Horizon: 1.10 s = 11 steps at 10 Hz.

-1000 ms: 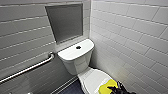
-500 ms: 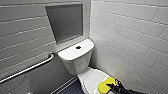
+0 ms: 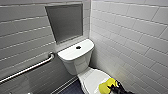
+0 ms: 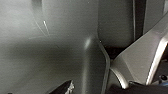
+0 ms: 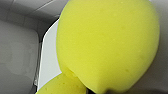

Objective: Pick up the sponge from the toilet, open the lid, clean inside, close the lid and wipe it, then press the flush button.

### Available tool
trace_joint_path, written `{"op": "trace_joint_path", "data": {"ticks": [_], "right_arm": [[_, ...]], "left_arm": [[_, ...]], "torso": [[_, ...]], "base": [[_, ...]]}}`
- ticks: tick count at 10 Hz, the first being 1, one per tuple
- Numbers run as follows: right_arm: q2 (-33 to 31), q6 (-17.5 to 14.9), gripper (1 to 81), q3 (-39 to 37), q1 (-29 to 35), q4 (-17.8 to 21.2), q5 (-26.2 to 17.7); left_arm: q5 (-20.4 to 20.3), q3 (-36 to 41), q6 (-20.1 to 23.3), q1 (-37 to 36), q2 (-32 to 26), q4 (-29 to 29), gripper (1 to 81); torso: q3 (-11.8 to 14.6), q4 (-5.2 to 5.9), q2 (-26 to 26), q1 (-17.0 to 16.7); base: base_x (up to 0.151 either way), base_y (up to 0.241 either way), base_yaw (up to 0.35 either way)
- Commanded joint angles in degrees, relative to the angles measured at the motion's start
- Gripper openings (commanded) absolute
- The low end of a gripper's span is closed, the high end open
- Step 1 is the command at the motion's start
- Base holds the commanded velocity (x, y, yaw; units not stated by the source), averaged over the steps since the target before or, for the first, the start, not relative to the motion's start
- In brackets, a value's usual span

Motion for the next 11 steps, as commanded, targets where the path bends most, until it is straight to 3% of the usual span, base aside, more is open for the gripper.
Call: {"op": "trace_joint_path", "data": {"ticks": [1, 3, 6, 8, 11], "right_arm": [[-3.6, 0.0, 1.0, 3.2, 4.7, -0.2, -6.5], [-8.1, -0.1, 1.0, 9.5, 5.5, -0.3, -6.5], [-22.2, -0.4, 1.0, 28.6, 4.5, -0.8, -5.8], [-30.2, -0.5, 1.0, 36.2, -0.9, -2.9, -2.8], [-34.6, -0.7, 1.0, 36.4, -14.9, -4.2, 2.3]], "left_arm": [[4.3, 0.9, 0.0, 0.4, -0.5, -0.5, 81.1], [4.2, 1.0, 0.1, 0.4, -0.4, -0.4, 81.1], [3.6, 3.4, 0.2, -0.1, -1.2, 0.0, 81.1], [3.6, 9.9, 0.2, -1.5, -5.0, 0.3, 81.1], [3.6, 19.6, 0.2, -4.3, -11.6, 0.5, 81.1]], "torso": [[0.0, 0.0, 0.0, 0.0], [0.0, 0.0, 0.0, 0.0], [0.0, 0.0, 0.0, 0.0], [0.0, 0.0, 0.0, 0.0], [0.0, 0.0, 0.0, 0.0]], "base": [[0.0, 0.0, 0.0], [0.0, 0.0, 0.0], [0.0, 0.0, 0.0], [0.0, 0.0, 0.0], [0.0, 0.0, 0.0]]}}
